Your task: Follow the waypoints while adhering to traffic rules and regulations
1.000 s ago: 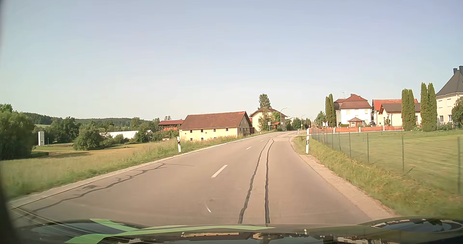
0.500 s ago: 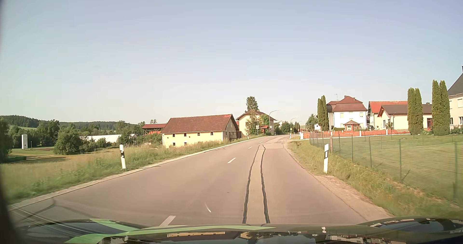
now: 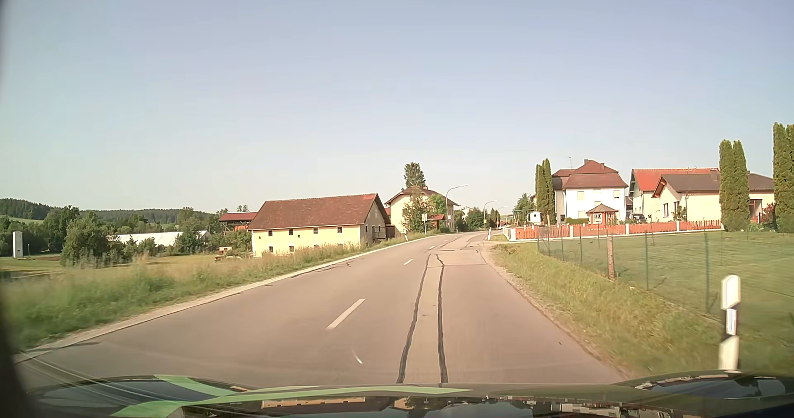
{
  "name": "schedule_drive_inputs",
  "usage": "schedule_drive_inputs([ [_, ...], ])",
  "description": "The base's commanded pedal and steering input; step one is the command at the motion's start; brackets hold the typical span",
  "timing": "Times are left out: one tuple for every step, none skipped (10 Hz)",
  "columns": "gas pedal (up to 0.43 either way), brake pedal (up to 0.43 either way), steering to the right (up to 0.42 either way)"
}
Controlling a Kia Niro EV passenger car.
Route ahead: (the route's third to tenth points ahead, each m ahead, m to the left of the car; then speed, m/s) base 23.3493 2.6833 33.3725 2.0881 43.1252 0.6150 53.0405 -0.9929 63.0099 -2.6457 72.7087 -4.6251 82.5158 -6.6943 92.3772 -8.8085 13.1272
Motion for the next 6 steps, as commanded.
schedule_drive_inputs([
  [0.138,0.000,0.019],
  [0.130,0.000,0.019],
  [0.118,0.000,0.015],
  [0.047,0.000,0.012],
  [0.047,0.000,0.012],
  [0.047,0.000,0.012],
])
